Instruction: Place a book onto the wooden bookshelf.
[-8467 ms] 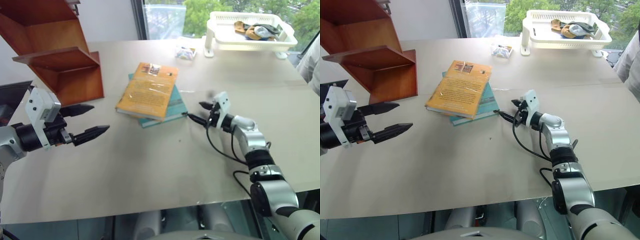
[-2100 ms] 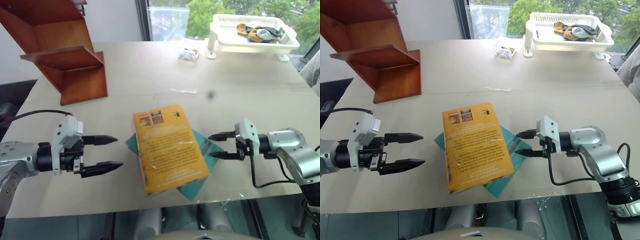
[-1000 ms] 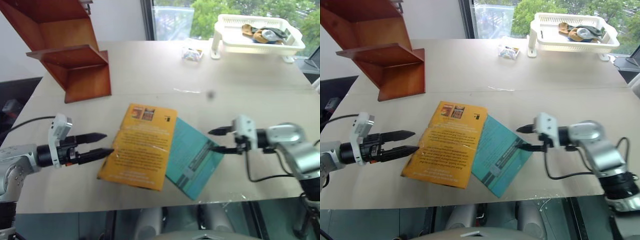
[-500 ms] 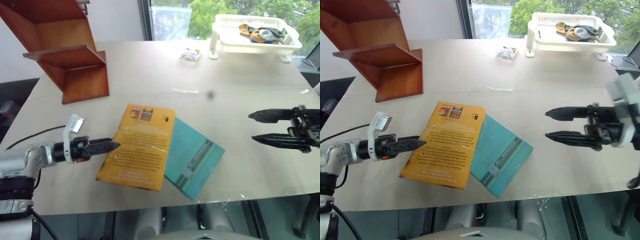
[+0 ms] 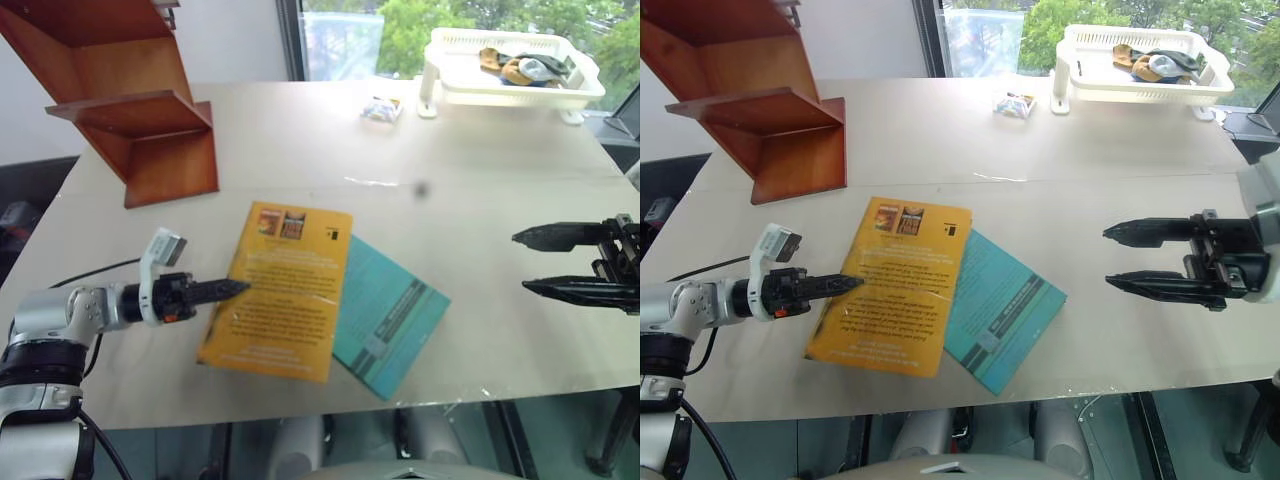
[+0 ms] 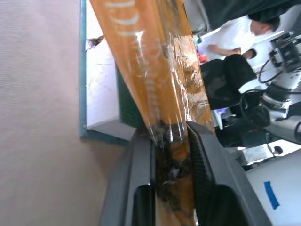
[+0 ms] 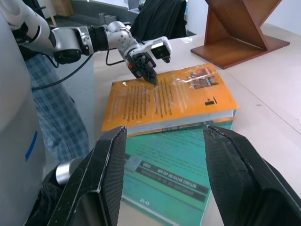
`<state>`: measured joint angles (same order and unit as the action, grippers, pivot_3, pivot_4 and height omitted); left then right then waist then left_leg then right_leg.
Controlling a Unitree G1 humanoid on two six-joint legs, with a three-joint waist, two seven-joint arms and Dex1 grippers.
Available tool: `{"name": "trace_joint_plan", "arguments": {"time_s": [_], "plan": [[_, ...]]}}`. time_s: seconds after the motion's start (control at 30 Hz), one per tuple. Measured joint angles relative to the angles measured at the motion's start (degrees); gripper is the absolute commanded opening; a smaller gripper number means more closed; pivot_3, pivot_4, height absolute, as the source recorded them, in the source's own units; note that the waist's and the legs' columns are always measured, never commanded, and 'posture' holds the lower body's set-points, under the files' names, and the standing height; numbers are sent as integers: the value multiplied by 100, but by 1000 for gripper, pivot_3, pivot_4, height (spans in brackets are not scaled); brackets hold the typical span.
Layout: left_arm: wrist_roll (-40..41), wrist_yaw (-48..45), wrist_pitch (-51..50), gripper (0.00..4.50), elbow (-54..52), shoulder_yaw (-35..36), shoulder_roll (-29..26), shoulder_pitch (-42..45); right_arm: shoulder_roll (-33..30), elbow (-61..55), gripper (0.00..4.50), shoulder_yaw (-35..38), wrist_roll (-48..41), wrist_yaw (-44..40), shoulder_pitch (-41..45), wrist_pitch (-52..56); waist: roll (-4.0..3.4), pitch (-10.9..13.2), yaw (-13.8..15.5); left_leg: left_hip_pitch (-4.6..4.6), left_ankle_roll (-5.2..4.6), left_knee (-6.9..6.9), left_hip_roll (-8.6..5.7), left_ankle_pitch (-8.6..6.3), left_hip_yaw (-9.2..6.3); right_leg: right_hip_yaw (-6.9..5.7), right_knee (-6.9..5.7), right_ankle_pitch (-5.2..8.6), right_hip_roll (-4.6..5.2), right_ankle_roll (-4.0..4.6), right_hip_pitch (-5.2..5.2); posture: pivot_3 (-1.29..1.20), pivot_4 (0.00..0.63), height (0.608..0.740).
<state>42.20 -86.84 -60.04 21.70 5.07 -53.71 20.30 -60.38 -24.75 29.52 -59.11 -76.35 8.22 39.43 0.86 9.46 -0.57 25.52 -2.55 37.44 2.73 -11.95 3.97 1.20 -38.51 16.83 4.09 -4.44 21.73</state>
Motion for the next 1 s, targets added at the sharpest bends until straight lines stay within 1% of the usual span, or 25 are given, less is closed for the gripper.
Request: {"name": "trace_joint_plan", "arguments": {"time_s": [0.13,0.33,0.47,0.57,0.6,0.7,0.73,0.77,0.87,0.93,0.97,1.0], "plan": [[93,128,-25,383,-233,267,4,-226,-2,151,2648,11,123,-175,-38,-138,0,0,-4,0,0,0,1,0,-1,0,0,0,0,0,0,0,150,740],[357,438,-94,376,-857,1031,-50,-688,-48,551,2648,17,454,-431,-57,-345,0,0,-7,-1,0,0,3,0,-1,0,0,0,2,0,0,0,150,740],[622,868,-140,376,-1472,1599,-71,-561,-51,986,2648,-33,739,-558,43,-600,3,2,18,1,0,2,-1,0,-4,-5,0,0,7,0,-1,0,150,740],[632,1467,41,376,-2012,1693,-37,30,-50,1481,2648,-131,895,-700,291,-779,6,4,48,2,0,6,-5,1,-7,-6,0,-1,7,-1,-3,0,150,740],[647,1713,159,376,-2269,1695,11,493,-48,1756,2648,-179,957,-745,451,-850,11,7,63,6,0,10,-7,1,-9,-8,-1,-1,5,-1,-3,0,150,740],[715,2047,401,376,-2736,1677,13,1365,-28,2235,2648,-213,967,-813,828,-920,14,10,61,10,1,14,-20,2,-7,-4,2,-2,2,-3,-2,0,150,740],[618,2207,633,376,-2887,1581,7,1819,-16,2566,2648,-246,1003,-855,1049,-1012,14,10,55,10,1,13,-32,2,-6,-3,3,-2,1,-3,-2,0,150,740],[447,2318,853,376,-2962,1437,-28,2092,-7,2782,2648,-275,1064,-886,1172,-1086,11,8,39,7,2,9,-34,2,-3,1,6,-1,-1,-3,-3,0,150,740],[-165,2567,1333,376,-2870,934,-78,2558,53,3299,2648,-344,1112,-975,1384,-1108,9,10,13,7,6,5,-34,5,7,1,7,0,-7,-3,-2,0,150,740],[-983,2857,2034,376,-2563,438,-131,3095,169,3816,2648,-369,1109,-1053,1588,-1122,15,18,10,13,6,5,-35,5,17,-5,9,-1,-10,-4,-1,0,150,740],[-1419,2954,2447,376,-2411,256,-282,3319,232,4040,2648,-367,1103,-1079,1661,-1148,14,19,-12,13,10,6,-35,8,20,3,11,-1,-9,-4,0,0,150,740],[-1572,2985,2593,376,-2358,215,-347,3393,248,4122,2648,-366,1101,-1083,1684,-1163,12,20,-19,12,14,4,-35,10,20,6,15,-1,-9,-4,0,0,150,740]]}}
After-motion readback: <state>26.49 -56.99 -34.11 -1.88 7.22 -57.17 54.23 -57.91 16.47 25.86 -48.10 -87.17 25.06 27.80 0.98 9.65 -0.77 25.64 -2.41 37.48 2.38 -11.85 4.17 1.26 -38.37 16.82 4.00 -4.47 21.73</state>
